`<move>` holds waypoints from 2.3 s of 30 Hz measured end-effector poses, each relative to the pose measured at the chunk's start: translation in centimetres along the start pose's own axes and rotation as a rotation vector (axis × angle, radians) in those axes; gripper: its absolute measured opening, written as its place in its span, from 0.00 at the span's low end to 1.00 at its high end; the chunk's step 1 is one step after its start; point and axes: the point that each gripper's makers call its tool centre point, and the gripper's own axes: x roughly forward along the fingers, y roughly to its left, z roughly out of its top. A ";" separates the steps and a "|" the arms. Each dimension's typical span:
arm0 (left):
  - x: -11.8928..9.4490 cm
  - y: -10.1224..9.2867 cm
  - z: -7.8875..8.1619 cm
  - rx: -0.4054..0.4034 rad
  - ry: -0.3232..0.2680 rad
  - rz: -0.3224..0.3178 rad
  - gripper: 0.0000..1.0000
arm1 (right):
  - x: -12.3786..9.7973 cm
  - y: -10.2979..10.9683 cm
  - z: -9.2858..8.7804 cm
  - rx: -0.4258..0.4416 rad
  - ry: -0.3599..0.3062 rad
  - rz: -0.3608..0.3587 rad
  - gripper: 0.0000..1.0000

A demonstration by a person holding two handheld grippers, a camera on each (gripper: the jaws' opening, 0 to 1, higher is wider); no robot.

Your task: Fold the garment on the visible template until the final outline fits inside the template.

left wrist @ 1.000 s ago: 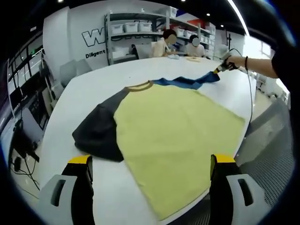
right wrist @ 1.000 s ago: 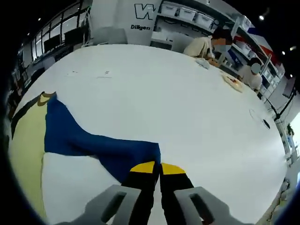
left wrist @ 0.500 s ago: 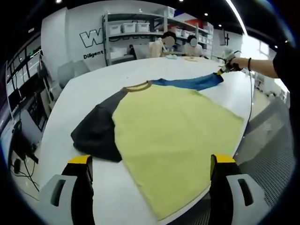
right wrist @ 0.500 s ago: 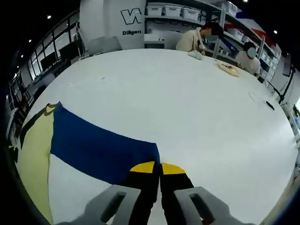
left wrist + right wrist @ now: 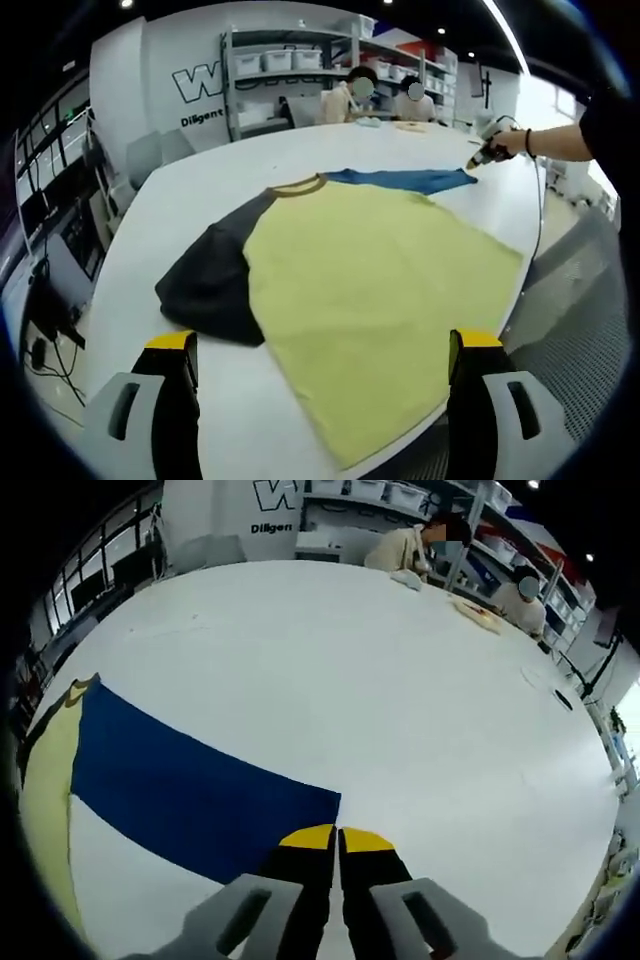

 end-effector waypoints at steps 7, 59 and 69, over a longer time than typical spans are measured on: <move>0.0 0.1 0.0 -0.002 -0.001 0.002 0.99 | -1.0 1.3 -1.5 0.192 -0.027 0.077 0.19; -0.4 0.0 0.8 -0.023 -0.043 -0.006 0.99 | -7.5 10.7 5.3 0.149 -0.127 0.232 0.00; -0.7 -0.7 1.3 -0.012 -0.066 -0.030 0.99 | -9.4 17.6 9.0 0.049 -0.167 0.364 0.00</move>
